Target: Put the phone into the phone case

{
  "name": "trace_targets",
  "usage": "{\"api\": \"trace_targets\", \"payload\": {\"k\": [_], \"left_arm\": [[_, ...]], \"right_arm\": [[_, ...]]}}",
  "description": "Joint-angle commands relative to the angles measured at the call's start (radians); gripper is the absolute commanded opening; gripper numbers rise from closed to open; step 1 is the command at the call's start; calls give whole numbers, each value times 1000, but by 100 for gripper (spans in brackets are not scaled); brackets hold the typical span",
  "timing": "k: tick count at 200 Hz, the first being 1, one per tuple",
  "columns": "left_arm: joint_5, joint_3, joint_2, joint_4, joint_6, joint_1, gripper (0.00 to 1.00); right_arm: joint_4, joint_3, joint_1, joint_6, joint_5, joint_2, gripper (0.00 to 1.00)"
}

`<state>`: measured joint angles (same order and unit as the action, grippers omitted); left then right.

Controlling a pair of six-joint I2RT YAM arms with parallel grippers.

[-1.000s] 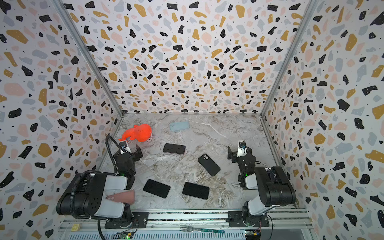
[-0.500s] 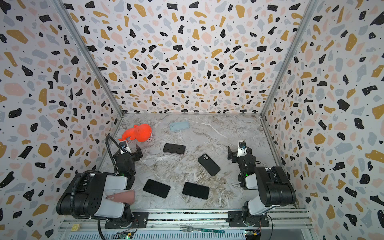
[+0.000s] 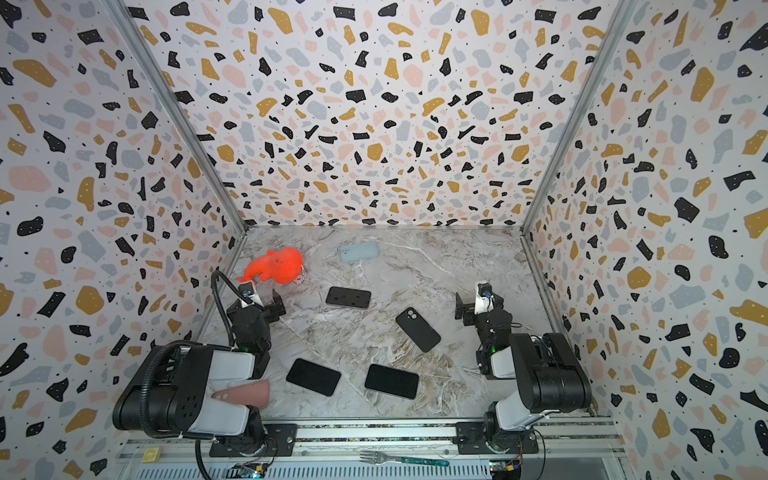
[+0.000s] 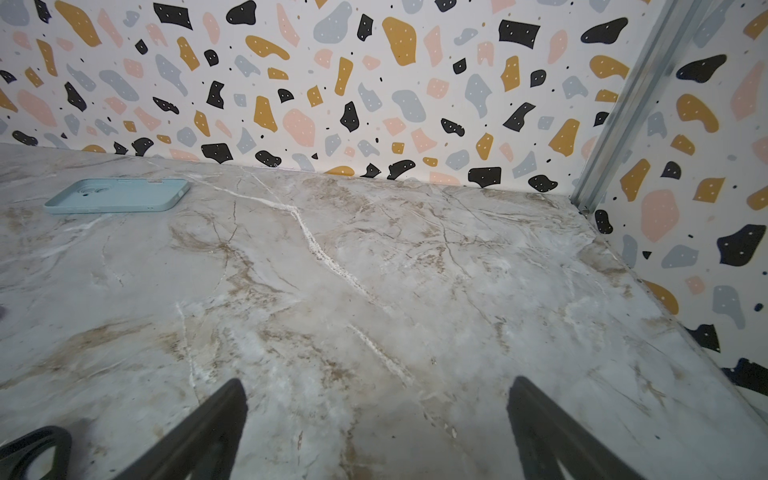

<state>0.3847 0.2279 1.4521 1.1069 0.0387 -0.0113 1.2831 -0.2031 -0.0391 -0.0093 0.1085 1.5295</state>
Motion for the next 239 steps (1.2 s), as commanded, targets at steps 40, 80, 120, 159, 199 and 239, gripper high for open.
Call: {"api": "trace_targets", "payload": {"k": [40,80,120,159,199,239], "left_arm": [[17,16,-14,33,3,5,100],[16,16,-14,34,3,4,100],[16,17,-9,33,3,5,100],[14,18,-10,33,3,5,100],[16,19,-10,32,4,5,100],[19,22,-9,27,2,5,100]], "right_arm": [[31,9,3,-7,9,-17,99],[25,7,3,-5,9,-16,99],[21,4,3,-6,8,-16,99],[19,2,4,-5,6,-13,99],[14,-2,3,-6,4,-13,99],[13,-1,2,-6,3,-13,99]]}}
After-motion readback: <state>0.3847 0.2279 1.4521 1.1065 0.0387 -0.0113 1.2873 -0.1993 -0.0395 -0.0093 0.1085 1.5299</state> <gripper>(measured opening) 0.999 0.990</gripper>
